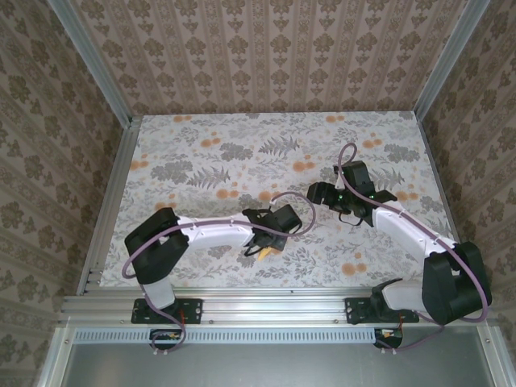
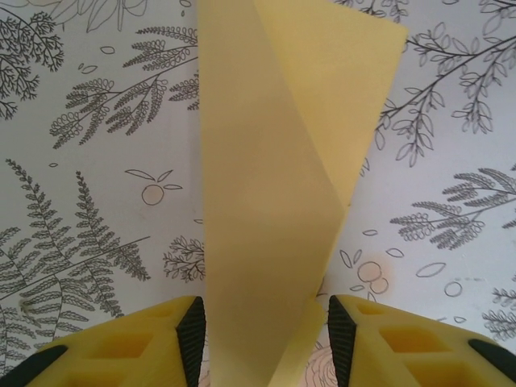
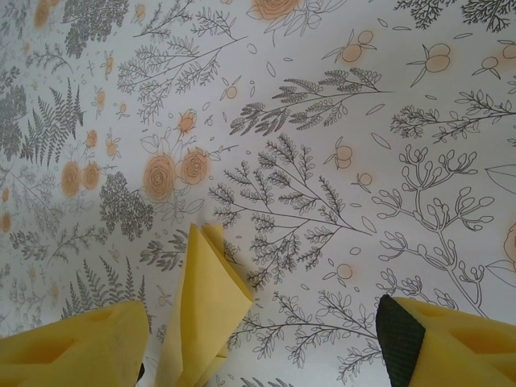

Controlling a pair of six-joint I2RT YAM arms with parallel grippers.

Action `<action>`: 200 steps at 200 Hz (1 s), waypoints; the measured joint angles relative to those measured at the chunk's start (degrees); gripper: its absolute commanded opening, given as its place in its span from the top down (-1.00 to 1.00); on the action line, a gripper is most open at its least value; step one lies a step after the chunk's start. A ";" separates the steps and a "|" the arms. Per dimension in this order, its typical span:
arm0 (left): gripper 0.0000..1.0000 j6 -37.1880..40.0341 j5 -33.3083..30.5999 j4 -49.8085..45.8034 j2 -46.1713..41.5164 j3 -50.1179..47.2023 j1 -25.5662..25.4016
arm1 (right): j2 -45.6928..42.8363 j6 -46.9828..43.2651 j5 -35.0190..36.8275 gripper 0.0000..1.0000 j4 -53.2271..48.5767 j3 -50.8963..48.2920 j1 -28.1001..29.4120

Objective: Fold a paper plane with a square sheet of paper (pick it up from the middle)

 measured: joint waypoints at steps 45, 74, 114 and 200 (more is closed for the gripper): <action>0.43 0.17 0.09 -0.33 0.44 0.20 1.40 | 0.00 0.20 -0.02 -0.46 0.02 -0.04 0.00; 0.62 0.26 0.52 0.17 0.44 0.17 2.71 | 0.02 0.70 0.00 -0.42 0.50 -0.42 -0.02; 0.90 -1.14 2.80 4.61 -0.90 -2.80 5.42 | 0.00 1.84 -0.87 -0.35 0.96 -1.88 -0.02; 1.00 -12.63 11.45 25.51 -11.56 -13.94 9.84 | -7.50 3.08 -3.96 -0.43 1.44 -7.52 1.31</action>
